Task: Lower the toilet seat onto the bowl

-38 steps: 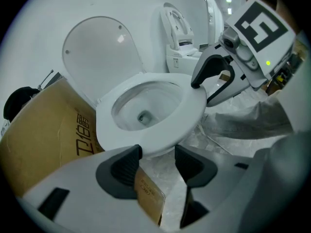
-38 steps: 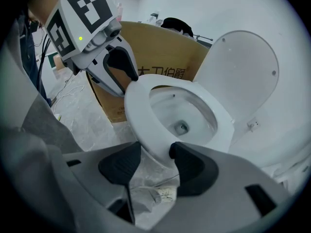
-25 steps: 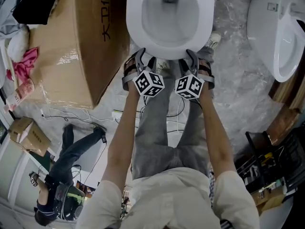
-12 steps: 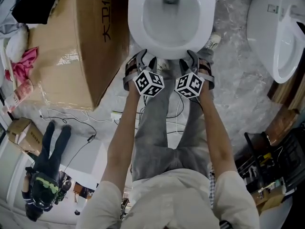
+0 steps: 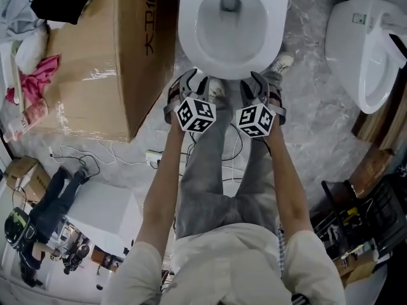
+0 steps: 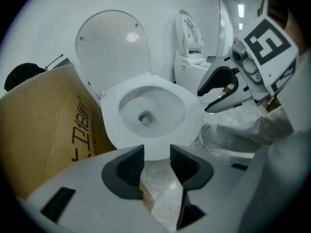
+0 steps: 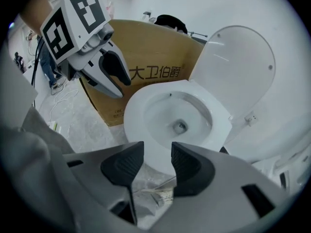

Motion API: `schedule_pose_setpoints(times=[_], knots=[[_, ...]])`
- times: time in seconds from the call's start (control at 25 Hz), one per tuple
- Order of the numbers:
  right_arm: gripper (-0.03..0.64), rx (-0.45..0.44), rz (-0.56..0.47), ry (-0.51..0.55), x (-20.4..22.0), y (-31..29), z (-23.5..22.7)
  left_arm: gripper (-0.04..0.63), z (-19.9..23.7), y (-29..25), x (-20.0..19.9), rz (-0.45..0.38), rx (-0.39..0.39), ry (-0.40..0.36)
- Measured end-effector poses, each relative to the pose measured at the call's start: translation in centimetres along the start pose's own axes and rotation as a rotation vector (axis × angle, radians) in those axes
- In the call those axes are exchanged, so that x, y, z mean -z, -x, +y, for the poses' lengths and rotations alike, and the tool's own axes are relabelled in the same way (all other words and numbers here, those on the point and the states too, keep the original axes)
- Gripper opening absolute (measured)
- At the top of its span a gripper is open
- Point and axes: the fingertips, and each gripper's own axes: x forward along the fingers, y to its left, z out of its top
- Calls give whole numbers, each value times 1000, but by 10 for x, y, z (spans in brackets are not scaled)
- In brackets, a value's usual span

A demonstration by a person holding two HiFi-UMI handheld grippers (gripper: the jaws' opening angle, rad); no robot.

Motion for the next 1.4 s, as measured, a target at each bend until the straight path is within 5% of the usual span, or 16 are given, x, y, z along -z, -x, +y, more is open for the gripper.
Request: schedule_pose_setpoints(times=[0.36,0.8,1.4], knots=[[102,70,-190,-189,-64,62,-43,67,22,51,-53,-203,10,101],[6,138,-413,-351,-143,176,-98,14,54,151,-136,-437,-14,178],[6,180,-469,-396,-173,203,-130,14,70,181,-176,-502,-9,201]])
